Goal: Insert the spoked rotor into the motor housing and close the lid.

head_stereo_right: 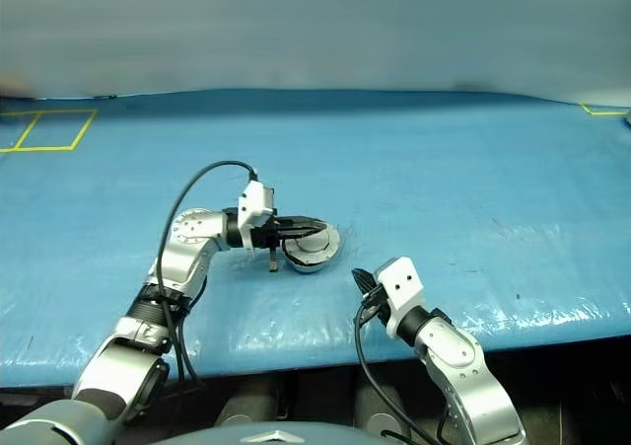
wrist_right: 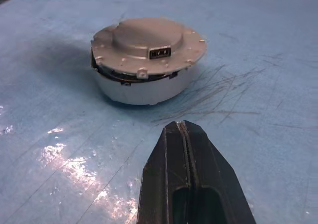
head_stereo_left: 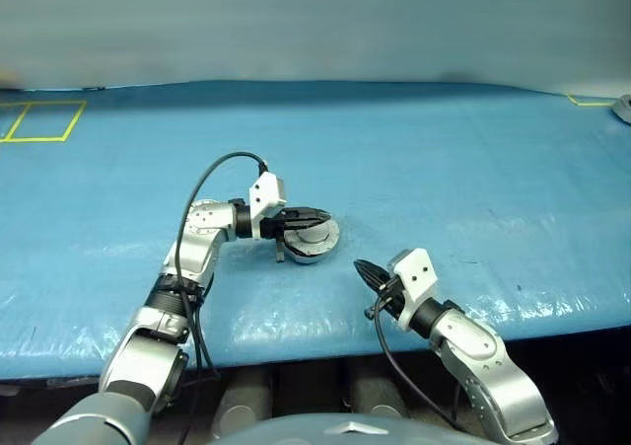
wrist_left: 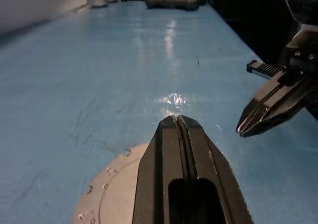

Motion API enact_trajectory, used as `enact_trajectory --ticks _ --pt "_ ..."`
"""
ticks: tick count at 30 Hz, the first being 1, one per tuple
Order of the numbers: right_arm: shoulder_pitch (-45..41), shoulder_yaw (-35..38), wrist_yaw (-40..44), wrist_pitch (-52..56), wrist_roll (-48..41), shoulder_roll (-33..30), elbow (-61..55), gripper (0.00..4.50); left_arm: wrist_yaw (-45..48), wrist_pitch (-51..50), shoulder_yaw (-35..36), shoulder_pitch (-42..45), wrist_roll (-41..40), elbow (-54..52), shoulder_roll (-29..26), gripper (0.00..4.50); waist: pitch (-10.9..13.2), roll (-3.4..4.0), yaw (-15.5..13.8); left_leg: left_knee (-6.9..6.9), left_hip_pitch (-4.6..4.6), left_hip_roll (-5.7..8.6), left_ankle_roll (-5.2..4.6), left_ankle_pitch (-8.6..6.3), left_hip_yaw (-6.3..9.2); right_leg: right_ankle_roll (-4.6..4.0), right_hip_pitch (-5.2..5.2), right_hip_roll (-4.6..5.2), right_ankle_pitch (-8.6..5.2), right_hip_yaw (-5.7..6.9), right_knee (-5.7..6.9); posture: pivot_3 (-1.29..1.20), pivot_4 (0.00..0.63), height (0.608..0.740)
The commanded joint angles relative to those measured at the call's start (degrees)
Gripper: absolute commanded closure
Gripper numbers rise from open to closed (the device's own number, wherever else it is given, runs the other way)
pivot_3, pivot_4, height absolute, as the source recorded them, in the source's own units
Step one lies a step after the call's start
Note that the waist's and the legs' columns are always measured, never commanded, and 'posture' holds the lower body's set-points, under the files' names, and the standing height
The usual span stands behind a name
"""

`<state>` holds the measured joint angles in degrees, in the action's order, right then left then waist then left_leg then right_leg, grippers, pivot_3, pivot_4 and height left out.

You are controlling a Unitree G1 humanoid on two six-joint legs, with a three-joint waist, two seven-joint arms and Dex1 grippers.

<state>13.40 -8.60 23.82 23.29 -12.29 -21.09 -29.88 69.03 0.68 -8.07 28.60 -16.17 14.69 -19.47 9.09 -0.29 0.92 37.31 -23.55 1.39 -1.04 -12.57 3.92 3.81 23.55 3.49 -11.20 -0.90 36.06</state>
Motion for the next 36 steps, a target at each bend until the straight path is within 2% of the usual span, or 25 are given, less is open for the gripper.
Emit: enact_trajectory --ticks 1,3,7,15,24,32,35,36 --pt "-2.6 1.5 -0.2 1.9 -1.7 0.0 -5.2 4.32 -1.9 -3.9 2.1 -6.0 -1.9 -9.8 -3.7 4.49 0.0 0.04 0.3 -0.02 0.04 -0.01 0.0 0.0 -0.01 -0.01 -0.02 0.0 -0.01 -0.02 0.01 0.0 0.15 0.74" --pt "-4.9 1.8 -1.1 3.4 -2.5 1.1 -5.8 3.94 -3.0 -5.7 2.4 -11.2 -1.9 -14.0 -6.2 4.5 0.0 0.05 0.4 -0.04 0.07 -0.03 0.0 0.0 -0.01 -0.03 -0.02 -0.01 -0.02 -0.03 0.02 0.0 0.15 0.74" --pt "-9.3 0.4 -0.6 4.5 -2.3 1.6 -3.9 2.65 -5.4 -9.3 3.5 -20.7 -3.6 -21.3 -9.0 4.5 0.0 0.02 0.0 -0.04 0.06 -0.05 0.01 0.01 -0.01 -0.06 -0.01 0.01 -0.03 -0.02 0.03 0.0 0.15 0.74" --pt "-21.1 -6.1 3.5 4.9 0.3 2.1 7.5 0.03 -15.5 -8.7 3.7 -34.2 -2.2 -27.7 -5.8 4.5 0.0 0.04 -0.3 -0.02 0.08 -0.03 0.01 0.01 -0.01 -0.06 0.0 0.07 -0.04 0.0 -0.02 0.0 0.15 0.74" --pt "-28.5 -8.1 5.2 2.2 3.5 4.7 21.0 0.03 -20.3 -5.2 4.2 -38.2 -1.8 -27.3 -4.1 4.5 0.0 0.05 -0.2 -0.06 0.06 0.0 0.01 0.01 -0.09 -0.08 0.03 0.05 -0.03 -0.02 -0.01 0.0 0.15 0.74" --pt "-28.6 -10.6 6.8 -0.2 6.7 5.0 22.4 0.03 -21.2 -4.4 4.4 -38.0 -2.5 -26.9 -4.4 4.5 0.0 0.07 -0.1 -0.07 0.06 0.01 0.02 0.01 -0.11 -0.09 0.03 0.03 -0.02 -0.02 0.0 0.0 0.15 0.74" --pt "-27.9 -10.8 6.9 -0.4 6.5 5.7 21.6 0.62 -21.3 -4.3 4.1 -37.5 -2.4 -26.5 -4.3 4.5 0.0 0.07 -0.1 -0.08 0.07 -0.01 0.02 0.01 -0.11 -0.09 0.03 0.02 -0.03 -0.01 0.0 0.0 0.15 0.74" --pt "-27.8 -10.9 6.9 -0.4 6.6 5.9 21.6 0.99 -21.2 -4.4 4.1 -37.2 -2.4 -26.3 -4.3 4.5 0.0 0.07 -0.1 -0.08 0.07 -0.01 0.02 0.01 -0.11 -0.09 0.03 0.02 -0.03 -0.01 0.0 0.0 0.15 0.74"
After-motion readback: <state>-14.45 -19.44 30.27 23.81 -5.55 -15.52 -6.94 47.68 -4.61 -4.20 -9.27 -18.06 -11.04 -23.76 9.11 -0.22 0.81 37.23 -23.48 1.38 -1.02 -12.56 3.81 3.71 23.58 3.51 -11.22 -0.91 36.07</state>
